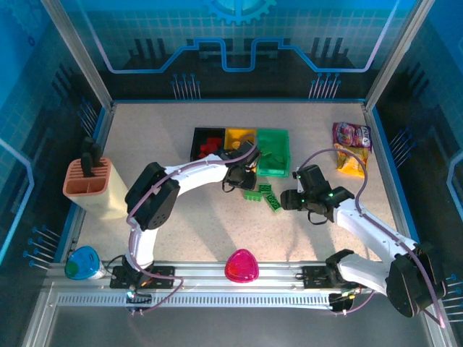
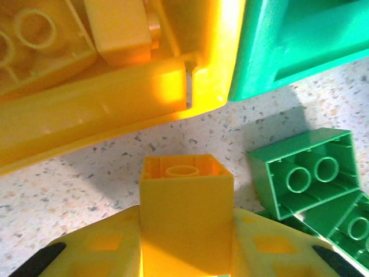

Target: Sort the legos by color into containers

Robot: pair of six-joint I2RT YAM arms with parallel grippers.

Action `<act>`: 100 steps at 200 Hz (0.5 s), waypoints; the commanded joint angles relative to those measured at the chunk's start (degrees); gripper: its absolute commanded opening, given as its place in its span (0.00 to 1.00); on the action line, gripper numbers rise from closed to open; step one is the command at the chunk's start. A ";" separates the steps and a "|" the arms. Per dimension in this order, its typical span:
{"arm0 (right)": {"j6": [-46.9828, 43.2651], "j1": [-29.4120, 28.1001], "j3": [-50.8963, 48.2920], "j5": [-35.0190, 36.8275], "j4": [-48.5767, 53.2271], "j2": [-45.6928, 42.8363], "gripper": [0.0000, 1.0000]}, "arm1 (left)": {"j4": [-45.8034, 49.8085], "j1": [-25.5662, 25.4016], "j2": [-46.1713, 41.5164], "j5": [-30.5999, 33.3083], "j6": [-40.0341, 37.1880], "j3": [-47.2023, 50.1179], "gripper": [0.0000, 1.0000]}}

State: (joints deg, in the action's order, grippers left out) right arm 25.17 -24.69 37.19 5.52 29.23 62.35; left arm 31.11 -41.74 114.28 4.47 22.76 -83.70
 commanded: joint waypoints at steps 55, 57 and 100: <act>0.53 0.88 -1.11 -0.25 -0.31 -0.78 0.62 | 1.49 4.47 -6.35 0.89 -1.37 -2.18 0.30; 0.51 0.87 -1.10 -0.25 -0.25 -0.88 0.62 | 1.49 4.69 -6.41 0.89 -1.40 -2.32 0.30; 0.49 0.87 -0.23 -0.07 0.58 -1.09 0.63 | 1.91 8.04 -4.99 -0.07 -2.18 -6.89 0.30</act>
State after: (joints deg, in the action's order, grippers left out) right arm 25.30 -24.69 36.62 5.52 29.06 62.30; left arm 31.73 -35.22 109.86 4.67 22.28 -86.65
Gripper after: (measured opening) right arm 0.626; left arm 0.322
